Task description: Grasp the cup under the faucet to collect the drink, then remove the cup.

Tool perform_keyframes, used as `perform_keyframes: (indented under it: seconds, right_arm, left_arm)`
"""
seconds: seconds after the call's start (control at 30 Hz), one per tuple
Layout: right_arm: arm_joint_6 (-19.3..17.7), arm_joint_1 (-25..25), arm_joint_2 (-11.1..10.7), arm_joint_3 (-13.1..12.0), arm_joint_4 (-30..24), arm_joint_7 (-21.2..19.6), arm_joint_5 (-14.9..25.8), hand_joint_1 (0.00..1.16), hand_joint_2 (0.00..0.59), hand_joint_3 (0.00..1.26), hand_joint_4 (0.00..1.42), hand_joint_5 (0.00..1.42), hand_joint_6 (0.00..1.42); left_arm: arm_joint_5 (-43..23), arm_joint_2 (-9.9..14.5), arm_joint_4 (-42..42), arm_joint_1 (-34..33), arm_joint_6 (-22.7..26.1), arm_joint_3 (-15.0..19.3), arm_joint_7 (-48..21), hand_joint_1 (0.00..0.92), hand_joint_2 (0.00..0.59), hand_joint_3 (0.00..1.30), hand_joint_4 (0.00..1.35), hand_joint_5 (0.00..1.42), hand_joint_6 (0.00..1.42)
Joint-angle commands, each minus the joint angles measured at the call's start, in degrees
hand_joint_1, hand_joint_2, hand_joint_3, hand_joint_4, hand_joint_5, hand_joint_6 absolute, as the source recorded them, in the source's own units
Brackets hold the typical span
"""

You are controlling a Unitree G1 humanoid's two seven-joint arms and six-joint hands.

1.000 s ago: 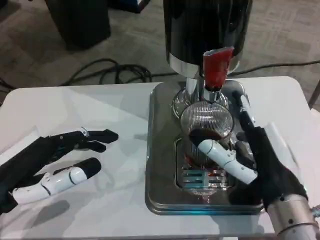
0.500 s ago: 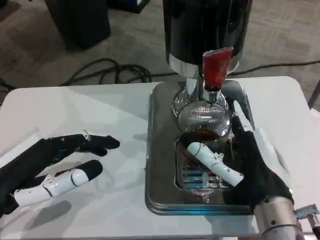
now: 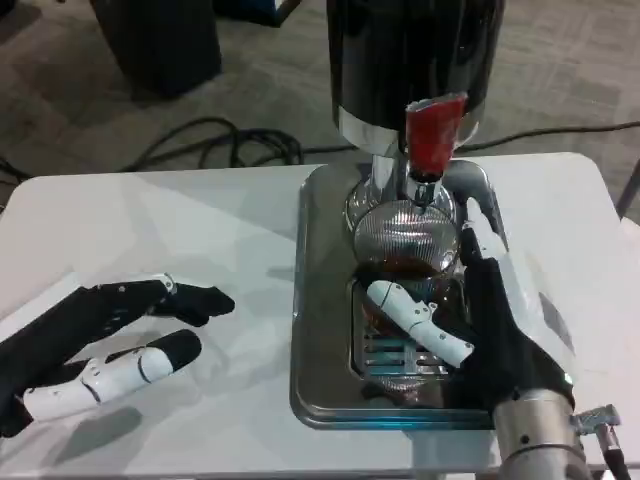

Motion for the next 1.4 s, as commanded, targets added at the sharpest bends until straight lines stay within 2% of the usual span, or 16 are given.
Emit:
perform_keyframes:
  seconds: [0.03, 0.2, 0.37, 0.5, 0.7, 0.87, 1.0, 1.4]
  right_arm:
    - [0.8, 0.8, 0.5, 0.8, 1.6, -1.0, -1.3, 0.31, 0.214, 0.0, 0.0, 0.04, 0.21]
    - [1.1, 1.3, 0.6, 1.3, 2.1, -1.7, -2.4, 0.34, 0.211, 0.0, 0.01, 0.07, 0.22]
    - [2.2, 1.4, 0.8, 1.6, 2.5, -2.2, -3.2, 0.39, 0.234, 0.0, 0.02, 0.11, 0.24]
    - [2.3, 1.3, 0.9, 1.0, 2.7, -1.9, -2.6, 0.4, 0.235, 0.0, 0.02, 0.13, 0.26]
    - [3.1, 1.0, 0.7, 1.0, 3.3, -1.8, -3.5, 0.48, 0.233, 0.0, 0.03, 0.17, 0.3]
    - [4.3, 0.7, 0.9, 1.1, 4.3, -1.8, -4.5, 0.56, 0.275, 0.0, 0.08, 0.21, 0.33]
    - [5.3, 0.5, 1.0, 1.4, 4.7, -2.2, -5.2, 0.56, 0.286, 0.0, 0.1, 0.23, 0.35]
    - [7.5, 0.7, 1.7, 1.8, 5.6, -2.2, -8.0, 0.64, 0.277, 0.0, 0.16, 0.3, 0.42]
  left_arm:
    - [0.6, 0.8, 0.2, 0.8, 0.0, -0.7, -0.4, 0.166, 0.194, 0.41, 0.31, 0.3, 0.19]
    - [0.8, 0.9, 0.2, 1.0, 0.1, -1.1, -0.3, 0.165, 0.194, 0.42, 0.32, 0.3, 0.19]
    - [0.8, 1.0, -0.2, 1.1, 0.3, -1.2, -0.2, 0.164, 0.195, 0.43, 0.32, 0.3, 0.2]
    - [0.8, 1.1, -0.7, 1.3, 0.4, -1.2, -0.2, 0.164, 0.195, 0.43, 0.33, 0.31, 0.2]
    - [0.8, 1.1, -1.2, 1.8, 0.7, -1.1, -0.1, 0.164, 0.195, 0.44, 0.34, 0.31, 0.2]
    - [0.8, 1.2, -1.4, 1.7, 0.8, -1.2, -0.2, 0.164, 0.195, 0.45, 0.35, 0.31, 0.2]
    - [0.8, 1.3, -1.6, 1.7, 1.0, -1.3, -0.2, 0.164, 0.196, 0.45, 0.36, 0.32, 0.2]
    - [0.7, 1.7, -1.7, 1.6, 1.3, -1.2, -0.3, 0.153, 0.199, 0.47, 0.37, 0.33, 0.21]
